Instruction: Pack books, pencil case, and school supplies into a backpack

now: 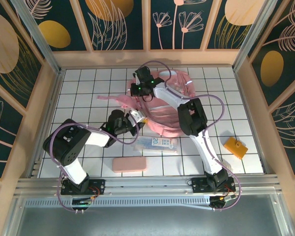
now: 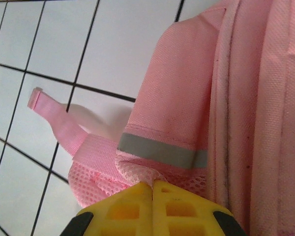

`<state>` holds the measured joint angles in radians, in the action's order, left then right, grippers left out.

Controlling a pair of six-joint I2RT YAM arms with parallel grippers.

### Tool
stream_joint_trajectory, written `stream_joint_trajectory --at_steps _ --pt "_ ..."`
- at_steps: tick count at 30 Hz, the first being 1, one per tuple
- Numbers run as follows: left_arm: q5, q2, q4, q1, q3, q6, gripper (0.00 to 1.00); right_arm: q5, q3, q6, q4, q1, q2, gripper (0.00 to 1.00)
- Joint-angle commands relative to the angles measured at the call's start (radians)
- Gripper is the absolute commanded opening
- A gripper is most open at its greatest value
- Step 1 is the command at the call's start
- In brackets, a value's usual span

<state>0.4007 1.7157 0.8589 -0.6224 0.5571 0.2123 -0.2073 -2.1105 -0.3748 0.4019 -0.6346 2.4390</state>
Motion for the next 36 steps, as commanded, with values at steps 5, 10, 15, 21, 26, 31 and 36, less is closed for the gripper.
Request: stream_joint_trajectory --at_steps 5,10,15,21,26,31,36 --pt "0.021 -0.022 0.264 -0.066 -0.058 -0.107 0.00 -0.081 -0.049 0.001 -0.139 0.054 0.006 0.15" --pt "0.023 -0.073 0.171 -0.054 -0.051 -0.051 0.00 -0.191 -0.053 0.182 0.053 0.076 -0.080 0.40" --pt "0.062 -0.095 0.186 0.000 -0.062 -0.055 0.00 -0.143 0.050 0.319 0.290 0.055 -0.206 0.53" --pt "0.106 -0.099 0.177 0.039 -0.069 -0.028 0.00 -0.076 0.240 0.331 0.339 0.014 -0.349 0.54" --pt "0.110 -0.067 0.231 0.043 -0.064 -0.044 0.00 -0.010 0.228 0.313 0.414 -0.063 -0.325 0.51" --pt "0.109 -0.057 0.291 0.048 -0.069 -0.063 0.00 0.092 0.225 0.292 0.435 -0.085 -0.296 0.46" --pt "0.104 -0.063 0.259 0.052 -0.060 -0.057 0.00 0.056 0.206 0.294 0.440 -0.096 -0.256 0.26"
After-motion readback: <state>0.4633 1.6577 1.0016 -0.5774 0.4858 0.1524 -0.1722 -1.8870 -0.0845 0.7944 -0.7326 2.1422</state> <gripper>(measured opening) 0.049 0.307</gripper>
